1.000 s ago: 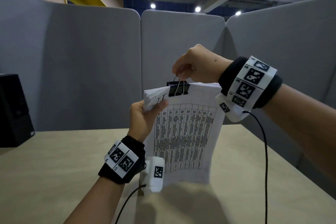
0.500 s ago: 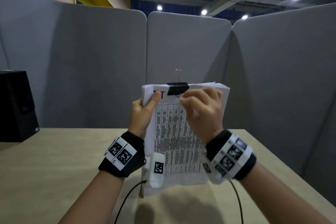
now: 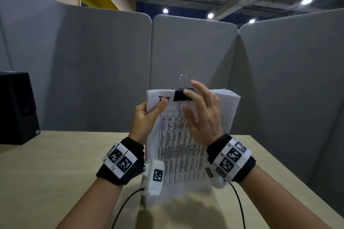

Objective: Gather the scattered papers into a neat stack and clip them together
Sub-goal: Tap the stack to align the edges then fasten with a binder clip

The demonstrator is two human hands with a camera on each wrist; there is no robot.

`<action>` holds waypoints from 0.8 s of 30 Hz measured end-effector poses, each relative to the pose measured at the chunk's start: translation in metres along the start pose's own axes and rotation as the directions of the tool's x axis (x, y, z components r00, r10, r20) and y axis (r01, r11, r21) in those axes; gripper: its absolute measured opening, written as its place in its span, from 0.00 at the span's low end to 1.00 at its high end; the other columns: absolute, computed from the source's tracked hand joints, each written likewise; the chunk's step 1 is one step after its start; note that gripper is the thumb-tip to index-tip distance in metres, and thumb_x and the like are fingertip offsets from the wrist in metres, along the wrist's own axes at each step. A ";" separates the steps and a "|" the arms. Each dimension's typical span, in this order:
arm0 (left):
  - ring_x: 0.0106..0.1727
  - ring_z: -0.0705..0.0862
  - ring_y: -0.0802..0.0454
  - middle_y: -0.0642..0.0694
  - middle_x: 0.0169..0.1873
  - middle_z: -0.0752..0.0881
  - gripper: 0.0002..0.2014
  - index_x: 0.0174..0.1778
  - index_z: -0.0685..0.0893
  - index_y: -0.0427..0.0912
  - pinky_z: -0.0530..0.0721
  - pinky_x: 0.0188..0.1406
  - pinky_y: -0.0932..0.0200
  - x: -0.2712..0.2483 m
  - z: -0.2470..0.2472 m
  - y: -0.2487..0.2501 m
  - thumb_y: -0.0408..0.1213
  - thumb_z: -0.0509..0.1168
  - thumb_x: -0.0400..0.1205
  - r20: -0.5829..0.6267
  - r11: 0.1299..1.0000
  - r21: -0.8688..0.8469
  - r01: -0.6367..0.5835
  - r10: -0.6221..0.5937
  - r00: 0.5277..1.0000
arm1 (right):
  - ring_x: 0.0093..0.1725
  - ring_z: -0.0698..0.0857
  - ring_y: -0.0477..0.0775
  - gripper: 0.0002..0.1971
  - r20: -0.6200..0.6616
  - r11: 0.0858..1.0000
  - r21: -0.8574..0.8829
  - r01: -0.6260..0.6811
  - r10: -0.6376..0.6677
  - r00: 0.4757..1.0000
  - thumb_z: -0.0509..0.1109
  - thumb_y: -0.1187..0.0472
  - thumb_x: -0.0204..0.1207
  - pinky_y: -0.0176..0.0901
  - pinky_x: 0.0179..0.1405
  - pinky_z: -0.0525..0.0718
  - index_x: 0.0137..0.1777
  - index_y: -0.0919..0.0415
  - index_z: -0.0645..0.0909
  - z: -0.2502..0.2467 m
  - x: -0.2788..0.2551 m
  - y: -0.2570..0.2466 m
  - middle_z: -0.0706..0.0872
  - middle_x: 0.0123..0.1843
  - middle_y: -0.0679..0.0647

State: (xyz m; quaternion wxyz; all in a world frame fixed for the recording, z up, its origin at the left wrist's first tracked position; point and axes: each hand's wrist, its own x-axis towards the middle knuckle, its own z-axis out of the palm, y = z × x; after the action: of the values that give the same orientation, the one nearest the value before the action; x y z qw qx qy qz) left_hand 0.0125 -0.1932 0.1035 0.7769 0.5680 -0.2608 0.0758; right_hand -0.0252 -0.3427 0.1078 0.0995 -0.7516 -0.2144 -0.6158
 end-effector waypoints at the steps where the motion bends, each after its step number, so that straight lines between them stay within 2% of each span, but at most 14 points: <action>1: 0.34 0.88 0.52 0.43 0.36 0.87 0.06 0.40 0.83 0.39 0.88 0.32 0.62 -0.001 0.000 0.000 0.36 0.64 0.80 0.009 1.000 0.008 -0.014 0.014 1.000 | 0.65 0.75 0.54 0.19 0.055 0.999 0.004 -0.047 0.047 0.997 0.55 0.52 0.81 0.46 0.68 0.68 0.66 0.60 0.73 -0.002 0.015 -0.004 0.76 0.70 0.60; 3: 0.34 0.88 0.55 0.44 0.36 0.87 0.05 0.41 0.84 0.41 0.87 0.32 0.63 -0.004 -0.001 0.001 0.35 0.64 0.80 0.024 0.999 0.007 -0.037 0.036 0.999 | 0.66 0.78 0.53 0.25 0.247 0.988 -0.027 -0.150 0.152 0.957 0.51 0.47 0.80 0.48 0.72 0.67 0.69 0.62 0.75 -0.005 0.040 -0.011 0.80 0.68 0.59; 5: 0.31 0.88 0.59 0.50 0.31 0.88 0.05 0.41 0.84 0.41 0.86 0.31 0.65 -0.007 -0.001 0.003 0.33 0.64 0.80 0.049 0.998 0.005 -0.058 0.058 0.997 | 0.55 0.84 0.52 0.30 0.425 0.978 -0.071 -0.194 0.206 0.882 0.45 0.40 0.79 0.49 0.67 0.70 0.57 0.58 0.83 -0.008 0.056 -0.015 0.88 0.54 0.55; 6: 0.31 0.88 0.60 0.51 0.29 0.89 0.04 0.41 0.84 0.41 0.86 0.31 0.66 -0.008 -0.001 0.003 0.34 0.64 0.79 0.062 0.998 0.002 -0.069 0.069 0.996 | 0.43 0.85 0.51 0.31 0.494 0.978 -0.093 -0.188 0.209 0.844 0.43 0.37 0.79 0.47 0.56 0.74 0.43 0.56 0.83 -0.010 0.063 -0.016 0.88 0.41 0.53; 8: 0.32 0.87 0.61 0.54 0.29 0.89 0.07 0.42 0.84 0.41 0.85 0.33 0.67 -0.010 -0.002 0.003 0.41 0.67 0.74 0.096 0.994 -0.009 -0.108 0.109 0.989 | 0.26 0.75 0.49 0.33 0.611 0.970 -0.165 -0.177 0.241 0.754 0.44 0.35 0.80 0.43 0.35 0.67 0.22 0.57 0.69 -0.014 0.074 -0.019 0.76 0.23 0.51; 11: 0.39 0.87 0.63 0.56 0.34 0.90 0.19 0.46 0.85 0.43 0.84 0.40 0.69 -0.011 -0.001 0.002 0.51 0.67 0.65 0.158 0.989 0.005 -0.146 0.143 0.977 | 0.25 0.72 0.51 0.36 0.688 0.938 -0.279 -0.208 0.346 0.637 0.40 0.32 0.78 0.43 0.34 0.64 0.20 0.60 0.61 -0.018 0.089 -0.020 0.72 0.22 0.53; 14: 0.39 0.87 0.65 0.57 0.33 0.90 0.17 0.47 0.84 0.43 0.83 0.40 0.71 -0.012 0.001 0.001 0.49 0.67 0.67 0.161 0.989 0.014 -0.150 0.145 0.976 | 0.27 0.74 0.52 0.37 0.735 0.910 -0.306 -0.280 0.413 0.537 0.37 0.28 0.74 0.44 0.33 0.68 0.23 0.59 0.63 -0.020 0.093 -0.022 0.75 0.26 0.53; 15: 0.36 0.87 0.65 0.57 0.31 0.90 0.12 0.45 0.84 0.43 0.84 0.38 0.71 -0.012 0.001 0.001 0.45 0.67 0.71 0.142 0.989 0.020 -0.146 0.141 0.980 | 0.27 0.75 0.50 0.37 0.712 0.919 -0.287 -0.270 0.393 0.582 0.38 0.28 0.75 0.44 0.35 0.70 0.24 0.59 0.66 -0.020 0.091 -0.022 0.76 0.26 0.51; 16: 0.33 0.86 0.64 0.55 0.29 0.89 0.07 0.43 0.84 0.42 0.84 0.35 0.70 -0.011 0.001 0.001 0.40 0.66 0.75 0.118 0.990 0.026 -0.139 0.135 0.984 | 0.27 0.75 0.47 0.36 0.639 0.935 -0.249 -0.252 0.354 0.683 0.39 0.29 0.75 0.44 0.41 0.71 0.25 0.58 0.70 -0.020 0.088 -0.022 0.77 0.26 0.49; 18: 0.29 0.86 0.61 0.52 0.26 0.88 0.05 0.40 0.83 0.40 0.85 0.29 0.66 -0.010 0.000 0.002 0.34 0.63 0.80 0.062 0.995 0.027 -0.100 0.098 0.993 | 0.36 0.82 0.45 0.32 0.328 0.959 -0.151 -0.239 0.277 0.903 0.44 0.33 0.74 0.48 0.58 0.70 0.36 0.54 0.83 -0.023 0.073 -0.018 0.85 0.33 0.47; 19: 0.28 0.86 0.59 0.51 0.27 0.87 0.06 0.39 0.82 0.40 0.86 0.28 0.64 -0.009 -0.001 0.002 0.34 0.63 0.80 0.037 0.996 0.029 -0.085 0.083 0.996 | 0.45 0.84 0.48 0.28 0.104 0.965 -0.138 -0.222 0.238 0.966 0.50 0.36 0.74 0.48 0.63 0.67 0.46 0.56 0.85 -0.025 0.063 -0.012 0.89 0.42 0.50; 20: 0.28 0.86 0.57 0.49 0.29 0.86 0.07 0.38 0.82 0.41 0.86 0.29 0.61 -0.007 -0.002 0.003 0.35 0.63 0.80 0.007 0.996 0.033 -0.078 0.078 0.997 | 0.54 0.84 0.52 0.25 -0.123 0.963 -0.155 -0.219 0.201 0.972 0.58 0.39 0.74 0.47 0.64 0.66 0.54 0.58 0.84 -0.026 0.049 -0.005 0.89 0.51 0.53; 22: 0.32 0.84 0.51 0.44 0.33 0.83 0.08 0.36 0.81 0.42 0.84 0.33 0.56 -0.004 -0.002 0.005 0.39 0.63 0.81 -0.047 0.995 0.038 -0.087 0.089 0.995 | 0.66 0.76 0.54 0.29 -0.383 0.921 -0.181 -0.346 0.258 0.887 0.68 0.40 0.69 0.47 0.67 0.67 0.66 0.57 0.75 -0.028 0.015 0.008 0.81 0.66 0.56; 24: 0.37 0.81 0.45 0.42 0.34 0.81 0.11 0.35 0.79 0.42 0.81 0.37 0.54 0.000 0.000 0.008 0.41 0.61 0.82 -0.088 0.993 0.035 -0.115 0.117 0.989 | 0.73 0.69 0.55 0.45 -0.309 0.806 -0.021 -0.591 0.557 0.771 0.72 0.35 0.60 0.56 0.73 0.68 0.75 0.51 0.60 -0.026 -0.017 0.021 0.70 0.73 0.54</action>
State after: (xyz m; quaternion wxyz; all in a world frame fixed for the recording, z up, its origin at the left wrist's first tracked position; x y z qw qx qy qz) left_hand 0.0092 -0.1904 0.1097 0.7735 0.5594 -0.2571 0.1502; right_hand -0.0413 -0.3759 0.0999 0.2688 -0.6875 0.0789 -0.6700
